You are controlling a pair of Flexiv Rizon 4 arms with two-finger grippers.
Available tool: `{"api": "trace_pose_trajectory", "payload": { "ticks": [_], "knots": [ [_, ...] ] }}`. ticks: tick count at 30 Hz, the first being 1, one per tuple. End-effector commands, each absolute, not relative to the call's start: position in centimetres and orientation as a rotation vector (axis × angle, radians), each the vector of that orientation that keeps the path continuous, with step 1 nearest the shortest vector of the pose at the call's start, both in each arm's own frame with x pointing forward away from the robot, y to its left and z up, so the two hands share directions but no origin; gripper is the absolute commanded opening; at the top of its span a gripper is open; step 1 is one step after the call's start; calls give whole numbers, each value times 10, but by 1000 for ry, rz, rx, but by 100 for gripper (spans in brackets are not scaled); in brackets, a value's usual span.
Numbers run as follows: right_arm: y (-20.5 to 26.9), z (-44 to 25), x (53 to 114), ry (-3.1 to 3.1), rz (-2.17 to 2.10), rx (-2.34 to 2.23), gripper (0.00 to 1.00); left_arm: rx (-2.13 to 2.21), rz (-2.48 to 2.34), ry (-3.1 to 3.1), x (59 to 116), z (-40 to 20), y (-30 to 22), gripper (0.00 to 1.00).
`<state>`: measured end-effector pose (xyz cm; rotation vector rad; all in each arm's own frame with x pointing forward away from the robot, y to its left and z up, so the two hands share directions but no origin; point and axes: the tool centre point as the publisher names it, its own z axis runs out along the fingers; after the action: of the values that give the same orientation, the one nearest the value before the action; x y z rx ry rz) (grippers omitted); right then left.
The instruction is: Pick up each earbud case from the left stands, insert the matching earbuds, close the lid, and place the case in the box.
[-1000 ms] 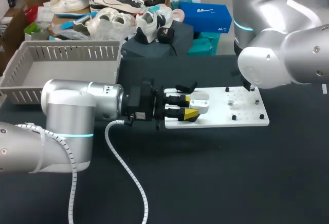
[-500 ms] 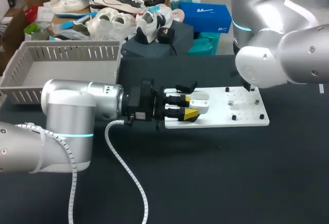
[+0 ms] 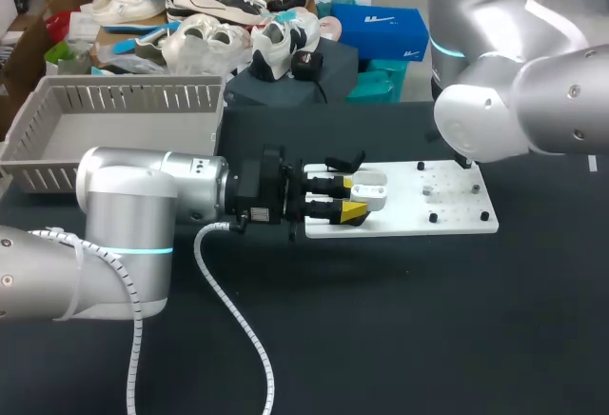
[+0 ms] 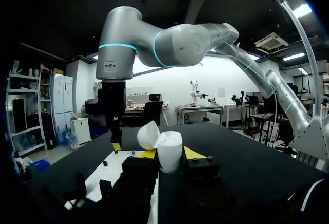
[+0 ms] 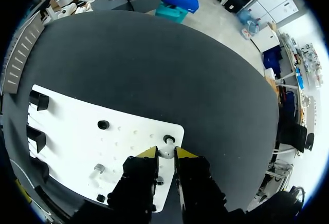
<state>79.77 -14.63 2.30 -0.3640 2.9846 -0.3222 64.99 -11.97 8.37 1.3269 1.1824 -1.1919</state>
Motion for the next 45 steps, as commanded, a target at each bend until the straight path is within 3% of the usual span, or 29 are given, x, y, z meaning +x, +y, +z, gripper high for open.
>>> {"api": "trace_pose_trajectory", "payload": {
  "ticks": [1,11,23,34,45],
  "knots": [
    [-145,23,800,2992,-327,-361,0,1324,-1189,1182,649,83,-120,0],
    [-143,33,792,2979,-362,-344,0,1324,-1189,1182,649,83,-120,0],
    [-125,102,744,2896,-407,-303,0,1324,-1189,1182,649,83,-120,0],
    [-80,170,690,2804,-303,-318,0,1324,-1189,1182,649,83,-120,0],
    [-16,187,654,2801,-183,-380,0,1324,-1189,1182,649,83,-120,0]
  ]
}}
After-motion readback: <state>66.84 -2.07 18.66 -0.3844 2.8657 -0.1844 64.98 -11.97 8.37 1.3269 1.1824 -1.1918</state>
